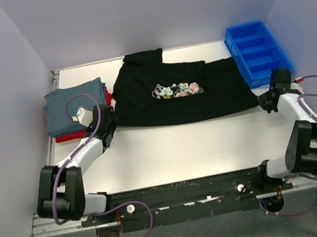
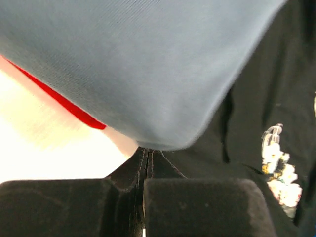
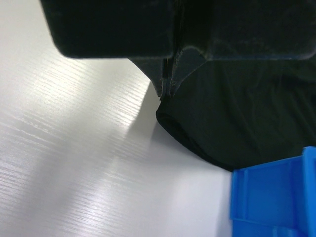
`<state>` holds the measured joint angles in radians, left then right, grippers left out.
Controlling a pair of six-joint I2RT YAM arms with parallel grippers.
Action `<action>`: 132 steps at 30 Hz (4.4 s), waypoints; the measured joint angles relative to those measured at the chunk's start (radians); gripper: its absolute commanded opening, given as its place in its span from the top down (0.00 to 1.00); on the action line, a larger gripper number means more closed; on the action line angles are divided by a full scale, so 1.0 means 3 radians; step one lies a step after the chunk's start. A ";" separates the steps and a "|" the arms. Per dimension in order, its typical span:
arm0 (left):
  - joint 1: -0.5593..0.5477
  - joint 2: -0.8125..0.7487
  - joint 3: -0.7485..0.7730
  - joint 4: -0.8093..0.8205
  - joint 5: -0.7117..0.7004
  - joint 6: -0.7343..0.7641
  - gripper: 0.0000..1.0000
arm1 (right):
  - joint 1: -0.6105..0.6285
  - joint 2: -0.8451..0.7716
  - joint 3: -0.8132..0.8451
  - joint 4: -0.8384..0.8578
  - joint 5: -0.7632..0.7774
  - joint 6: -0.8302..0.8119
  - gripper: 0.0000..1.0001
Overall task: Fold and stack the t-shirts
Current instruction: Fold the flattened tshirt in 1/3 of the way
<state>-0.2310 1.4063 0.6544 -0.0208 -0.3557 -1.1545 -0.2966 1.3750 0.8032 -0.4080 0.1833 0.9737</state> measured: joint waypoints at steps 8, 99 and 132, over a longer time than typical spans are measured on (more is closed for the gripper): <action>-0.0001 -0.0641 0.0011 -0.0134 -0.0084 0.0128 1.00 | 0.0000 -0.0286 0.0140 -0.0111 -0.0060 -0.0047 0.99; -0.0165 -0.3126 -0.0973 -0.2253 0.0174 -0.0032 0.08 | -0.0095 -0.2219 -0.0729 -0.1335 -0.0047 -0.0437 0.33; -0.0062 0.1840 0.3443 -0.0880 0.0843 0.1643 0.07 | -0.0055 -0.1066 0.0126 0.0464 -0.1617 -0.1306 0.47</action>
<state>-0.2497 1.9583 1.6875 -0.2848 -0.1028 -0.6617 -0.3130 1.0554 0.8410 -0.2687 -0.3019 0.5819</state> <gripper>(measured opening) 0.947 0.529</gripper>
